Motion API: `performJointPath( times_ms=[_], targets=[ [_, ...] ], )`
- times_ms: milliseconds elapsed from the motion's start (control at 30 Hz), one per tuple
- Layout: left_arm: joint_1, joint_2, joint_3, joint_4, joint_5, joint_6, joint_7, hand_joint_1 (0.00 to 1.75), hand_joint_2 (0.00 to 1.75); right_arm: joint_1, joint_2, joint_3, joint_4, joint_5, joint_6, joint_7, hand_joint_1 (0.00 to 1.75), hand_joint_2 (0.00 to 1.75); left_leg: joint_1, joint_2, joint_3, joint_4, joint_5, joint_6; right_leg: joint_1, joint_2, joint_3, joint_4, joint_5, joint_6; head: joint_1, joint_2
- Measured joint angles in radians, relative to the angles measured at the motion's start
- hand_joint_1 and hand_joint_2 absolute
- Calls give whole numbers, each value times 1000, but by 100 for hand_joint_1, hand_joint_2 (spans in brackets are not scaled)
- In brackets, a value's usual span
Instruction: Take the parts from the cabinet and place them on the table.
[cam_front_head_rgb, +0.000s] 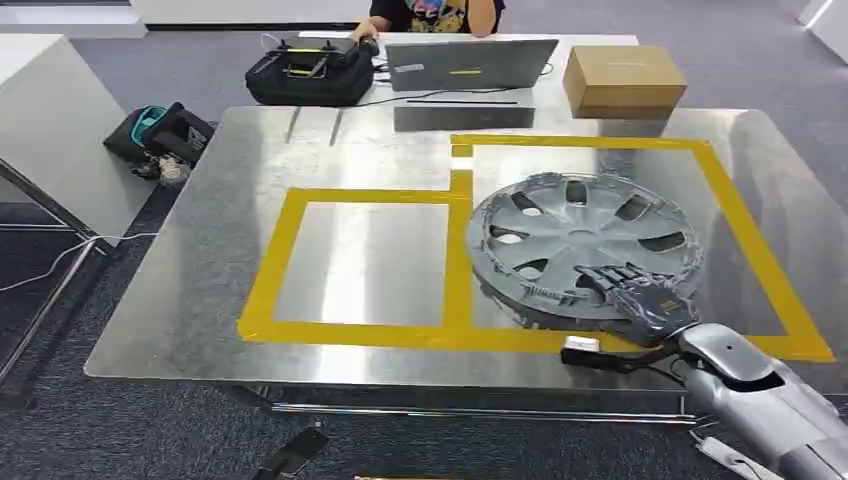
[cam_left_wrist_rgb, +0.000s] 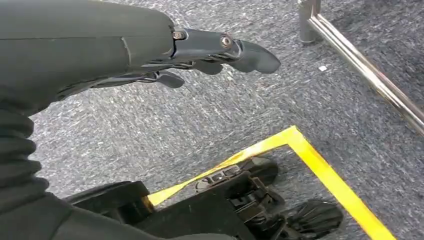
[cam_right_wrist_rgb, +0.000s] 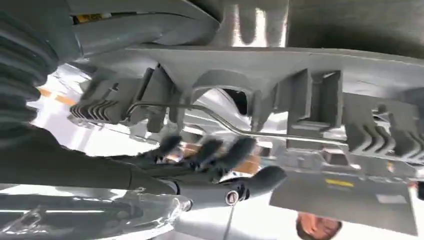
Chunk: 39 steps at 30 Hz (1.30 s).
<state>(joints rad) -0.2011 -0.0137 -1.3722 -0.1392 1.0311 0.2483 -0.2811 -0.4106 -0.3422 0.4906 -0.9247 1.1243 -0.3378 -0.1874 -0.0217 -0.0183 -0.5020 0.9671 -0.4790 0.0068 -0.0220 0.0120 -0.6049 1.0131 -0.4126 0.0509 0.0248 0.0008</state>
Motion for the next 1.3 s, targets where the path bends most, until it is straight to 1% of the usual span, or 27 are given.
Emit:
performJointPath(
  times_ms=[67,133,200,267,333,400,500,533,600,667,733,767,833,867,967,1033,1133,1200,1300],
  targets=[
    [2,0,0,0,7,4,0,0,0,-30,8,-5,23,-15,73,46,0,175,0,1,2,0,0,0,0,2,2,-1,0,0,0,0],
    [2,0,0,0,11,4,0,0,0,-60,13,-6,52,-15,121,77,0,175,0,2,5,0,0,0,1,2,6,-3,0,0,0,0],
    [5,0,0,0,19,6,3,0,0,-82,20,-6,84,-5,130,115,0,175,1,1,7,-1,0,0,1,1,10,-5,0,0,0,0],
    [10,0,0,0,28,10,3,0,0,-101,34,-6,113,20,129,197,0,175,1,1,8,-1,0,0,2,1,12,-6,2,0,0,0],
    [13,0,0,0,37,13,5,0,0,-109,50,-10,129,45,121,260,0,175,1,1,8,-1,1,1,2,1,12,-7,4,1,0,0],
    [16,0,0,0,39,14,6,0,0,-111,64,-18,135,53,116,286,0,175,1,2,8,-1,1,2,2,1,13,-8,5,2,0,0],
    [20,0,0,0,46,14,6,0,0,-112,78,-26,139,57,113,294,0,175,1,2,8,-1,1,2,2,2,13,-9,5,2,0,0],
    [21,0,1,0,49,15,6,0,0,-109,82,-31,135,50,106,289,0,175,1,2,8,-1,1,2,2,2,13,-9,6,2,0,0],
    [23,0,2,0,63,15,-2,0,0,-81,89,-54,100,-1,85,251,0,175,1,2,8,-1,1,2,2,1,13,-9,6,3,0,0],
    [30,0,3,0,78,19,-14,0,0,-23,95,-85,14,-122,82,175,0,175,1,0,8,-1,2,2,2,-1,12,-9,6,3,0,0],
    [39,1,8,0,89,21,-26,0,0,44,100,-115,-81,-243,88,112,0,175,2,0,6,-1,2,2,2,-1,9,-8,6,3,0,0],
    [42,1,10,0,92,22,-30,0,0,74,109,-128,-134,-287,91,89,0,175,2,0,5,-1,2,2,2,-1,8,-8,5,3,0,0],
    [45,1,11,0,100,23,-37,0,0,121,112,-147,-212,-362,99,53,0,175,2,-1,2,-1,2,2,2,-2,5,-8,5,2,0,0],
    [49,1,13,0,104,24,-42,0,0,147,112,-164,-260,-415,104,25,0,175,2,-2,1,-1,2,2,3,-3,5,-8,4,1,0,0],
    [55,2,18,0,118,26,-53,0,0,213,114,-195,-384,-558,150,-52,0,175,3,-1,0,-1,1,2,3,-2,3,-8,4,1,0,0],
    [56,2,18,0,124,26,-59,0,0,252,114,-205,-457,-619,172,-81,0,175,2,-1,-1,-1,1,2,3,-2,3,-8,3,1,0,0],
    [58,4,21,0,135,26,-63,0,0,300,114,-224,-546,-672,189,-100,0,175,2,-1,-2,-1,1,2,2,-2,2,-8,3,1,0,0],
    [60,4,26,0,143,29,-69,0,0,330,114,-241,-597,-693,183,-112,0,175,2,-1,-3,-1,1,2,2,-2,1,-9,3,1,0,0],
    [67,4,37,0,157,30,-80,0,0,391,114,-279,-686,-724,141,-159,0,175,2,-1,-4,-1,1,2,2,-3,1,-9,3,1,0,0]
  ],
)
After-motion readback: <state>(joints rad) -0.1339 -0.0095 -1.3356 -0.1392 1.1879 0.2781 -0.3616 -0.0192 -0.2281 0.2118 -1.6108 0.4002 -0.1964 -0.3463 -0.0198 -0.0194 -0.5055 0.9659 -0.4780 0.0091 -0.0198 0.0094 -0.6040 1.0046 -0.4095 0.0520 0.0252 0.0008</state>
